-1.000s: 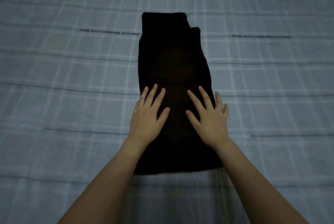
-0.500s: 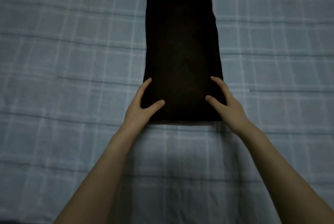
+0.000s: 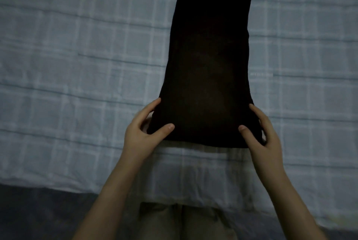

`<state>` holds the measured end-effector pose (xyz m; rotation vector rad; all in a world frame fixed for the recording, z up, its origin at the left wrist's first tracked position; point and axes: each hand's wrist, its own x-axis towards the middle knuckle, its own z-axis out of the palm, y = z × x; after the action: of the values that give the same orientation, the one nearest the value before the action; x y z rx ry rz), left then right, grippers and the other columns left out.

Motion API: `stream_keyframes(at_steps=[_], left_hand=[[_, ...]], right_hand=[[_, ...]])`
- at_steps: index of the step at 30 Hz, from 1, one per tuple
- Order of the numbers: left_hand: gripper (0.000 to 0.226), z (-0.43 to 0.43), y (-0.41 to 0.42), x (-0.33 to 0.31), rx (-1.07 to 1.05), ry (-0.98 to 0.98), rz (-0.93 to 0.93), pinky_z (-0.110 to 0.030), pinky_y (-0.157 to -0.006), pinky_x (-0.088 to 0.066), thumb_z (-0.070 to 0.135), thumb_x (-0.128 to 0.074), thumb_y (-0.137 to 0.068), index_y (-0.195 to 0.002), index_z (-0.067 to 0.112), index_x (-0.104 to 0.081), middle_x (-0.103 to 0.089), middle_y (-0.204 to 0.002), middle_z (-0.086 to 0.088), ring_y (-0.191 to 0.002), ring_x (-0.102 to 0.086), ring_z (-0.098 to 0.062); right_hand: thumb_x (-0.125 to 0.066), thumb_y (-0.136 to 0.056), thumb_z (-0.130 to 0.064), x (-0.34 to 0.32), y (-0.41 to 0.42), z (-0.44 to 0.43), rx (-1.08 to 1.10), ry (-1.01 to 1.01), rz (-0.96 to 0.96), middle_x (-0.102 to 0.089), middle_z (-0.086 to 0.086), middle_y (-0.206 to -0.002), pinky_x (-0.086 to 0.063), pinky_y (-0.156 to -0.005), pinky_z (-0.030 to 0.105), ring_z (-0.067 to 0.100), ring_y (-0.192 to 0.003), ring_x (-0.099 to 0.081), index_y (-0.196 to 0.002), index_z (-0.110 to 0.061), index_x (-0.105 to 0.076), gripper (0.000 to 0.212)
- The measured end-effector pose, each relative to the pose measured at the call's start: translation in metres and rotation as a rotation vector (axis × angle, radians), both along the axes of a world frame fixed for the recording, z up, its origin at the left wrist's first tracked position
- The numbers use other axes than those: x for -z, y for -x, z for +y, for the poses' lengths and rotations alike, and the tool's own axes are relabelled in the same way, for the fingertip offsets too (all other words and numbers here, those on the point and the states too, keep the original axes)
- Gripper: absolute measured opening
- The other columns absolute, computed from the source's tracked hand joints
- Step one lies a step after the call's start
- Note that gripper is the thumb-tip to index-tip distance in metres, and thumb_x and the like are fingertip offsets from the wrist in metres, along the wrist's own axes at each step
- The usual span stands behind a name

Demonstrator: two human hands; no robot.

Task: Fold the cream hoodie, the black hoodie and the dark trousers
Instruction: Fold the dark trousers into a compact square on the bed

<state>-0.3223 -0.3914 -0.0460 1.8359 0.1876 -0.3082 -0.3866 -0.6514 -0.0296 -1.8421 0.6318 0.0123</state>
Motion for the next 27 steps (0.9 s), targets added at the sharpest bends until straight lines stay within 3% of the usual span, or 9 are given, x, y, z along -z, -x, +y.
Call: stream_keyframes(at_steps=[3, 6, 11, 14, 17, 20, 23, 27], left_hand=[[0.065, -0.005, -0.016, -0.029, -0.007, -0.014, -0.14, -0.031, -0.101, -0.049, 0.045, -0.078, -0.067, -0.128, 0.035, -0.06, -0.057, -0.13, 0.011, -0.121, -0.056, -0.009], [0.062, -0.014, -0.043, -0.054, 0.002, 0.047, -0.205, -0.036, -0.101, -0.05, 0.043, -0.078, -0.067, -0.126, 0.036, -0.062, -0.057, -0.13, 0.012, -0.121, -0.056, -0.012], [0.072, -0.029, -0.101, -0.079, 0.027, 0.159, -0.26, -0.016, -0.087, -0.052, 0.031, -0.087, -0.058, -0.124, 0.043, -0.06, -0.054, -0.132, 0.014, -0.121, -0.055, -0.005], [0.089, -0.035, -0.136, -0.085, 0.098, 0.133, -0.285, -0.015, -0.087, -0.051, 0.028, -0.096, -0.053, -0.13, 0.044, -0.054, -0.047, -0.132, 0.02, -0.123, -0.052, -0.002], [0.087, -0.045, -0.17, -0.088, 0.141, 0.119, -0.273, -0.015, -0.083, -0.053, 0.025, -0.09, -0.054, -0.129, 0.047, -0.053, -0.049, -0.127, 0.029, -0.119, -0.054, -0.001], [0.079, -0.056, -0.208, -0.088, 0.125, 0.088, -0.281, -0.01, -0.074, -0.052, 0.016, -0.091, -0.061, -0.125, 0.044, -0.056, -0.053, -0.129, 0.023, -0.114, -0.055, -0.002], [0.066, -0.064, -0.248, -0.086, 0.104, 0.068, -0.284, -0.006, -0.067, -0.05, 0.021, -0.088, -0.066, -0.121, 0.041, -0.058, -0.058, -0.126, 0.016, -0.096, -0.06, 0.006], [0.059, -0.071, -0.289, -0.069, 0.073, 0.051, -0.254, -0.02, -0.081, -0.056, 0.033, -0.086, -0.068, -0.122, 0.035, -0.061, -0.063, -0.122, 0.013, -0.084, -0.067, 0.006]], right_hand=[[-0.067, -0.092, -0.018, -0.028, -0.015, -0.002, 0.09, 0.104, -0.111, -0.057, -0.007, -0.132, -0.046, -0.094, 0.013, -0.007, -0.119, -0.052, -0.129, -0.037, -0.062, 0.042], [-0.065, -0.093, -0.018, -0.049, -0.035, -0.009, 0.127, 0.113, -0.226, -0.059, -0.01, -0.131, -0.047, -0.094, 0.02, -0.007, -0.119, -0.053, -0.126, -0.035, -0.063, 0.038], [-0.066, -0.094, -0.027, -0.074, -0.085, -0.021, -0.019, 0.147, -0.403, -0.049, -0.01, -0.138, -0.044, -0.088, 0.005, -0.002, -0.125, -0.049, -0.128, -0.04, -0.057, 0.038], [-0.076, -0.082, -0.019, -0.078, -0.116, -0.033, -0.048, 0.065, -0.409, -0.049, -0.011, -0.14, -0.048, -0.089, 0.009, 0.006, -0.126, -0.052, -0.13, -0.037, -0.057, 0.055], [-0.081, -0.075, -0.007, -0.074, -0.148, -0.045, -0.044, 0.034, -0.402, -0.052, -0.012, -0.136, -0.052, -0.087, 0.013, 0.008, -0.12, -0.058, -0.127, -0.039, -0.058, 0.065], [-0.082, -0.076, -0.013, -0.072, -0.182, -0.055, -0.012, 0.05, -0.418, -0.054, -0.011, -0.132, -0.055, -0.084, 0.017, 0.011, -0.111, -0.063, -0.124, -0.041, -0.06, 0.06], [-0.081, -0.08, -0.021, -0.07, -0.219, -0.06, 0.007, 0.055, -0.41, -0.055, -0.008, -0.133, -0.057, -0.078, 0.017, 0.012, -0.094, -0.069, -0.126, -0.045, -0.057, 0.057], [-0.077, -0.084, -0.035, -0.053, -0.27, -0.062, 0.018, 0.071, -0.379, -0.058, -0.001, -0.133, -0.059, -0.088, 0.032, 0.014, -0.095, -0.069, -0.127, -0.056, -0.052, 0.054]])
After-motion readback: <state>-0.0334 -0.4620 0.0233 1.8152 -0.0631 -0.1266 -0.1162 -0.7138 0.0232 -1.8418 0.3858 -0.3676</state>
